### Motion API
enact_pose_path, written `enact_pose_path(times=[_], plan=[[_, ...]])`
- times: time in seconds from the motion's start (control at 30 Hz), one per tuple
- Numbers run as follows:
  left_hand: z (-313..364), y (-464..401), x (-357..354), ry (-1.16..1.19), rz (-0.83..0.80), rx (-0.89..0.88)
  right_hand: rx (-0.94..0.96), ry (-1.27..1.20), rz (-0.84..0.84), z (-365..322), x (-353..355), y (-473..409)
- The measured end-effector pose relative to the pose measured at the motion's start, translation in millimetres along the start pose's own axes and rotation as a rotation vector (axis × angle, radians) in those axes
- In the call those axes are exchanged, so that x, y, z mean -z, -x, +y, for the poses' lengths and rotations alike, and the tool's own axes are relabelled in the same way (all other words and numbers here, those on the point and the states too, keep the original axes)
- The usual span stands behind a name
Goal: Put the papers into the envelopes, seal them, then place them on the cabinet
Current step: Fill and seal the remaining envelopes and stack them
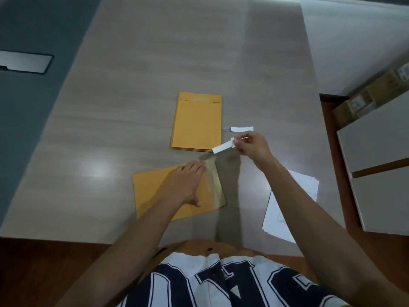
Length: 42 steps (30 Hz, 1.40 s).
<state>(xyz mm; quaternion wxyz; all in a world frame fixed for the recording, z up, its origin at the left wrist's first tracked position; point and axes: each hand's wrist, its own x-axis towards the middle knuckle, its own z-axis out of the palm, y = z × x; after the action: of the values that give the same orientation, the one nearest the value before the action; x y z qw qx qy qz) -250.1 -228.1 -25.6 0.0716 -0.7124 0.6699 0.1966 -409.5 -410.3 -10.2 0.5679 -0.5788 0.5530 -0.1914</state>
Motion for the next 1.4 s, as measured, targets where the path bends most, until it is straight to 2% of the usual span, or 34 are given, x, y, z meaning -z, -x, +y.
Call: enact_pose_path(times=[0.17, 0.43, 0.7, 0.9, 1.07, 1.13, 1.27, 1.4], plan=[[0, 0, -1, 0.012, -0.002, 0.010, -0.152, -0.119, 0.170, -26, 24, -55], [-4, -3, -7, 0.047, 0.002, 0.012, -0.137, 0.306, 0.324, -39, 24, -103], [-3, -6, -5, 0.043, -0.025, 0.023, -0.211, 0.350, 0.370, -37, 33, -103], [5, -16, 5, 0.084, -0.044, 0.046, -0.194, 0.299, 0.409, -19, 60, -66], [41, -34, 12, 0.178, 0.199, -0.007, -0.179, 0.318, 0.493, 17, 94, -9], [62, -42, 10, 0.267, 0.242, -0.054, -0.196, 0.352, 0.512, 34, 105, 16], [120, -57, -2, 0.345, 0.144, -0.121, -0.328, 0.375, 0.537, 76, 131, 68], [169, -68, -11, 0.431, 0.056, -0.007, -0.456, 0.442, 0.544, 110, 145, 114]])
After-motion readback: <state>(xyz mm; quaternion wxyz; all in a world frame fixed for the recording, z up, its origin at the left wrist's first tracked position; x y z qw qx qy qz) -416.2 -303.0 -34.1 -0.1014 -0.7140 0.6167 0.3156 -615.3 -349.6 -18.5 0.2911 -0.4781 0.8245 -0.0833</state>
